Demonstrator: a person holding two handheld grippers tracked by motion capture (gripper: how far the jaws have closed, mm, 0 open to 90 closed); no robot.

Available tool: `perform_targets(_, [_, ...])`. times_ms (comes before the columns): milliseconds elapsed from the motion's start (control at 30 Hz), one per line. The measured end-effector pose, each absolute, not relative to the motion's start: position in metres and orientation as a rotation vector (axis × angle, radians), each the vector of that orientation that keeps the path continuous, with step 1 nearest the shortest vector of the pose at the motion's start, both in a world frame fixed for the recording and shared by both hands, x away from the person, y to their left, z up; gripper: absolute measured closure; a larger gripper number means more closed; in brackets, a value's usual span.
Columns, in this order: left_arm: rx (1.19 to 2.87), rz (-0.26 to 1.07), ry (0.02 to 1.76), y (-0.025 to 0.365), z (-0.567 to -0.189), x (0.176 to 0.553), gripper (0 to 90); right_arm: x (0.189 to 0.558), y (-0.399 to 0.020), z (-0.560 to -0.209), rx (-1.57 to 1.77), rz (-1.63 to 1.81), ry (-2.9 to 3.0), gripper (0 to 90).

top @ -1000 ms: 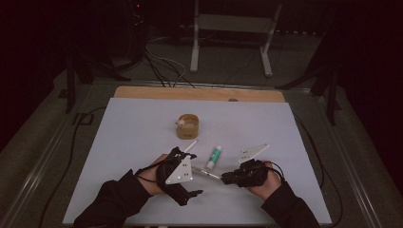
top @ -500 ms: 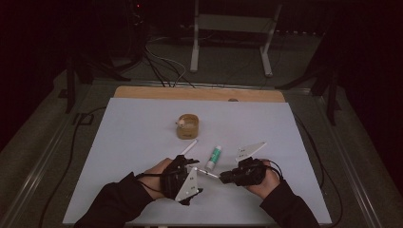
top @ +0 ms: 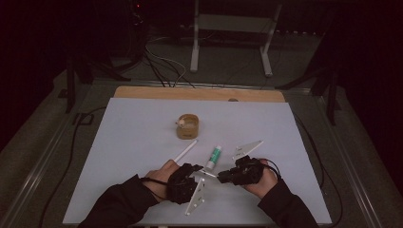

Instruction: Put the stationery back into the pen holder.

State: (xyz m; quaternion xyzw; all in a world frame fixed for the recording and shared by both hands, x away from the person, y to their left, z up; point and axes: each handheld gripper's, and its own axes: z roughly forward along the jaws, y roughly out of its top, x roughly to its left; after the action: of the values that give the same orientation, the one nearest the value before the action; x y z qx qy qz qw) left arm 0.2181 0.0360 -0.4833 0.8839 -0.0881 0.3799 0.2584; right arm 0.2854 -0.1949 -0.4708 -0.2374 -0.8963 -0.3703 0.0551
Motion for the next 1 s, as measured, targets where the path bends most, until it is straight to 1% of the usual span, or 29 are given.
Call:
perform_targets(167, [2.394, 1.167, -0.301, 0.030, -0.490, 0.215, 53.3, 0.286, -0.191, -0.469, -0.729, -1.112, -2.718, 80.7])
perform_targets(233, [2.402, 1.185, -0.326, 0.028, -0.492, 0.214, 57.0, 0.287, -0.189, -0.469, -0.730, -1.112, -2.722, 80.7])
perform_targets(367, [2.401, 1.270, -0.365, 0.023, -0.498, 0.213, 61.4, 0.287, -0.186, -0.470, -0.739, -1.094, -2.724, 80.7])
perform_targets(467, [2.422, 1.310, -0.408, 0.020, -0.500, 0.213, 66.7, 0.288, -0.185, -0.470, -0.737, -1.093, -2.718, 80.7])
perform_targets(600, [2.433, 1.337, -0.434, 0.018, -0.503, 0.213, 78.5, 0.288, -0.184, -0.469, -0.750, -1.101, -2.703, 80.7])
perform_targets(700, [2.440, 1.352, -0.456, 0.016, -0.506, 0.213, 80.3, 0.288, -0.184, -0.468, -0.754, -1.100, -2.710, 80.6])
perform_targets(833, [2.437, 1.337, -0.427, 0.017, -0.504, 0.216, 81.1, 0.289, -0.185, -0.469, -0.772, -1.122, -2.699, 79.8])
perform_targets(867, [2.431, 1.338, -0.405, 0.018, -0.503, 0.218, 81.1, 0.289, -0.187, -0.467, -0.780, -1.165, -2.686, 78.2])
perform_targets(967, [2.429, 1.318, -0.371, 0.020, -0.502, 0.221, 81.1, 0.290, -0.195, -0.461, -0.810, -1.274, -2.652, 69.0])
perform_targets(1000, [2.427, 1.318, -0.370, 0.021, -0.501, 0.222, 81.2, 0.290, -0.198, -0.458, -0.818, -1.309, -2.645, 67.3])
